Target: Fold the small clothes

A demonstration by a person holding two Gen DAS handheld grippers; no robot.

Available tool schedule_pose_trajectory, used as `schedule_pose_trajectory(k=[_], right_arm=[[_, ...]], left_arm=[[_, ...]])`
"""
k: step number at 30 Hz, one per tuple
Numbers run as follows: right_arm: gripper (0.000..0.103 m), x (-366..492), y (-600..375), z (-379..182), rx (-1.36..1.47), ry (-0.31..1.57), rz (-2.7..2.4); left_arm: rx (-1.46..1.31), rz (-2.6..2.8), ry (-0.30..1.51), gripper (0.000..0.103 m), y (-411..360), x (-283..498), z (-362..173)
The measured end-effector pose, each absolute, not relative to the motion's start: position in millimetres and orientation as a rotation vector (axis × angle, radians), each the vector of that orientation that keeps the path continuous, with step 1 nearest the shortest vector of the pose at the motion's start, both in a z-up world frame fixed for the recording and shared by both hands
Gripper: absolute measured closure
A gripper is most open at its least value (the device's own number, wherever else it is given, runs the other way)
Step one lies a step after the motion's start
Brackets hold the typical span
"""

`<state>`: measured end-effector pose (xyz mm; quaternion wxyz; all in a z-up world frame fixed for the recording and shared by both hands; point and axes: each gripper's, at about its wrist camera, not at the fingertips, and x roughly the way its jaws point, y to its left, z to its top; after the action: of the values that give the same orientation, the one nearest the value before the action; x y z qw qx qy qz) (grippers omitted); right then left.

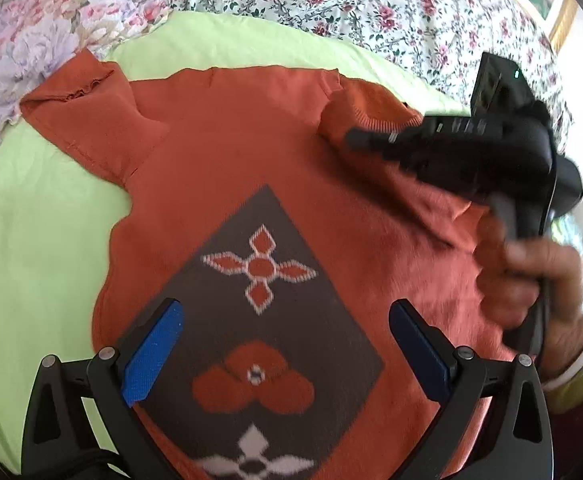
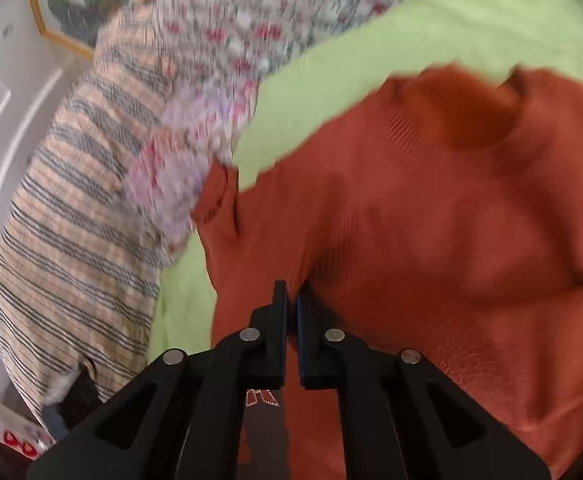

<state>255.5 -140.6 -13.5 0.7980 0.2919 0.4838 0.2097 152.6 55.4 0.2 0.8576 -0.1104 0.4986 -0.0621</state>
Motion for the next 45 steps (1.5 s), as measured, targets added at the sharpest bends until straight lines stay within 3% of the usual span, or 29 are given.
schedule_pose_trajectory(k=[4, 6, 8, 9, 16, 18, 19, 20, 21, 26, 30, 31, 35, 40, 43, 45], right_arm=[[0.095, 249.4, -144.5, -20.8, 0.641, 1.067, 0.422], [0.084, 238.7, -155.6, -14.4, 0.661, 1.040, 0.409], [0.062, 224.1, -165.9, -1.9, 0.652, 0.990, 0.381], [0.057, 215.5, -174.4, 3.6, 0.653, 0.969, 0.364], [0.056, 154.7, -226.3, 25.9, 0.716, 0.883, 0.211], [0.056, 137.9, -234.9, 26.6, 0.736, 0.869, 0.166], [0.056, 129.8, -238.0, 26.6, 0.748, 0.862, 0.149], [0.056, 123.1, -240.6, 26.5, 0.762, 0.856, 0.135], [0.056, 119.1, -242.4, 26.4, 0.773, 0.853, 0.127], [0.056, 106.4, -252.7, 32.1, 0.794, 0.828, 0.107], [0.056, 99.9, -264.1, 37.9, 0.771, 0.813, 0.067], [0.056, 98.1, -268.3, 37.1, 0.773, 0.812, 0.061], [0.056, 94.0, -276.2, 35.3, 0.785, 0.806, 0.034], [0.056, 89.9, -275.0, 36.6, 0.789, 0.811, 0.025], [0.056, 83.8, -277.2, 39.3, 0.775, 0.812, 0.014], [0.056, 80.4, -280.8, 39.3, 0.778, 0.810, -0.002]], left_arm=[[-0.277, -0.181, 1.057, 0.001, 56.4, 179.7, -4.2], [-0.288, -0.216, 1.062, 0.001, 52.0, 200.1, -8.1], [-0.296, -0.255, 1.073, 0.001, 44.3, 222.3, -12.5], [-0.295, -0.264, 1.073, 0.001, 41.3, 231.9, -15.1], [-0.406, -0.351, 1.103, 0.004, 44.7, 315.9, -33.5], [-0.386, -0.400, 1.118, 0.014, 36.5, 333.0, -34.2], [-0.369, -0.430, 1.117, 0.040, 32.5, 336.6, -33.0], [-0.354, -0.467, 1.123, 0.083, 27.7, 338.0, -32.2], [-0.343, -0.479, 1.133, 0.100, 24.7, 337.7, -31.6], [-0.338, -0.353, 0.963, 0.097, 54.6, 298.4, -0.9], [-0.451, -0.342, 0.953, 0.092, 93.1, 269.3, -7.0], [-0.470, -0.360, 0.966, 0.088, 98.3, 266.5, -11.3], [-0.521, -0.420, 1.044, 0.058, 97.4, 283.3, -25.0], [-0.456, -0.446, 1.100, 0.046, 71.0, 315.6, -35.0], [-0.419, -0.510, 1.116, 0.051, 62.0, 330.0, -34.1], [-0.380, -0.538, 1.132, 0.090, 55.6, 336.0, -34.3]])
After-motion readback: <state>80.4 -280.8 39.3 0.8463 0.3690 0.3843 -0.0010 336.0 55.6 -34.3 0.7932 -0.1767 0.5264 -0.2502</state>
